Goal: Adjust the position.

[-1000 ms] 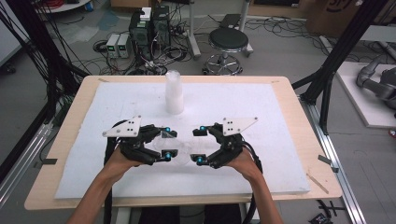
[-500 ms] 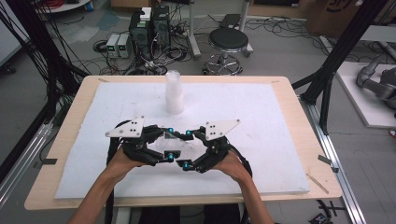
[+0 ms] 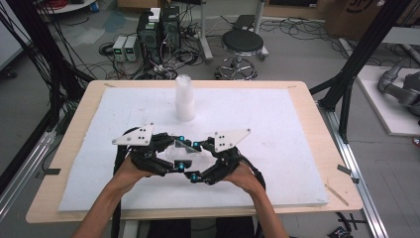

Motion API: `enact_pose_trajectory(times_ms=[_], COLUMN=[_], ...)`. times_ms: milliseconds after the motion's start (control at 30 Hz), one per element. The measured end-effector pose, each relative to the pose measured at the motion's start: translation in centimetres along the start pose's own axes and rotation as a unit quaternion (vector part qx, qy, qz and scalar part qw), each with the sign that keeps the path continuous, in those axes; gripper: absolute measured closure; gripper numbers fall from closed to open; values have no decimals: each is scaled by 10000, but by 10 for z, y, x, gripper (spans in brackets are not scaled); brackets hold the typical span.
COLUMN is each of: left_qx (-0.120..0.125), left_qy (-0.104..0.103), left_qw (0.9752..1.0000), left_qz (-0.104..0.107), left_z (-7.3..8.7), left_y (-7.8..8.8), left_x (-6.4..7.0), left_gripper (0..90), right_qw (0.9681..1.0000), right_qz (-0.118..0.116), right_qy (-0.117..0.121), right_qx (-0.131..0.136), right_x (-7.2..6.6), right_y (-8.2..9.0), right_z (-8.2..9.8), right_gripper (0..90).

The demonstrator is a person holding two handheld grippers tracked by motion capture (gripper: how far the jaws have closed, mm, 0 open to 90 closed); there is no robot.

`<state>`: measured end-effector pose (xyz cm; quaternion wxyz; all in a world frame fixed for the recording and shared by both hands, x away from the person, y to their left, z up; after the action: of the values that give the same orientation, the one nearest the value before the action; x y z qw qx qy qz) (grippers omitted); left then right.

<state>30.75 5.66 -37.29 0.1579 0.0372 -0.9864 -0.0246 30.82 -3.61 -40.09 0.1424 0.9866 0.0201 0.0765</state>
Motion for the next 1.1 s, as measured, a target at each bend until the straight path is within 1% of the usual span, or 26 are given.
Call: enact_pose_trajectory(times_ms=[33,67,233,267,300,333,367,400,467,567,600,633,667,700,733,767,800,833,867,900,933,967,1000,1033,1067,1100], left_qx=[0,7,-10,-12,-1,25,25,116,185,186,159,58,1,1,-247,-247,-613,-613,-981,-1171,-1375,-1375,-1576,-1833,-2273,-2523], left_qy=[0,13,3,27,49,70,70,128,145,175,192,149,156,156,119,119,35,35,57,67,80,80,63,-9,-31,-45], left_qw=[10000,10000,10000,10000,10000,10000,10000,9998,9997,9996,9996,9997,9996,9996,9991,9991,9972,9972,9938,9914,9885,9885,9849,9798,9695,9629], left_qz=[0,23,15,18,12,-1,-1,21,-19,-81,-112,-202,-222,-222,-316,-316,-432,-432,-524,-573,-622,-622,-710,-800,-912,-960], left_z=[0,0,1,1,1,0,0,-1,-3,-3,-2,-1,0,0,2,2,6,6,9,9,9,9,9,9,10,11], left_y=[0,0,0,0,0,0,0,0,3,4,5,7,8,8,11,11,14,14,17,18,19,19,20,22,23,23], left_x=[0,0,0,0,0,-1,-1,-1,-3,-4,-4,-5,-5,-5,-5,-5,-7,-7,-9,-10,-10,-10,-11,-12,-12,-13], left_gripper=[387,387,381,358,307,236,148,94,87,82,82,82,82,82,82,82,82,82,82,82,83,84,87,87,88,88], right_qw=[10000,10000,9999,9999,9999,9998,9998,9998,9998,9998,9997,9997,9997,9997,9995,9994,9991,9987,9980,9972,9960,9960,9917,9887,9854,9814], right_qz=[0,38,81,100,111,145,150,158,185,181,184,201,207,207,183,186,167,161,161,126,107,107,-19,-80,-132,-195], right_qy=[0,19,79,119,121,101,98,87,51,55,41,18,15,15,-52,-77,-105,-105,-107,-128,-115,-115,-114,-82,-72,-77], right_qx=[0,11,-16,-37,-48,-61,-63,-55,-100,-95,-121,-150,-158,-158,-236,-282,-362,-479,-605,-725,-883,-883,-1278,-1492,-1695,-1909], right_x=[0,0,1,1,1,2,2,3,3,3,3,4,4,4,4,5,5,6,7,7,7,7,7,7,6,6], right_y=[0,0,1,1,1,1,2,2,3,3,4,5,5,5,8,10,12,14,17,19,22,22,26,28,29,31], right_z=[0,0,0,0,0,0,1,1,2,2,3,4,5,5,6,6,7,7,7,6,6,6,5,5,5,5], right_gripper=[251,293,321,329,329,329,329,330,330,330,330,330,330,330,333,334,336,338,338,338,338,338,339,339,339,339])
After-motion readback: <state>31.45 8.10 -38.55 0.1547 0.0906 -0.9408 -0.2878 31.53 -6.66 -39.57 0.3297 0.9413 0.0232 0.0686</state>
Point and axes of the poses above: each handheld gripper's, and its own axes: y roughly backward along the jaws, z roughly out of its underside, x roughly to its right, the point moved 8 cm from there along -y, roughly forward along the jaws, and after that the axes turned 13 degrees about y, right-handed, at the moved point
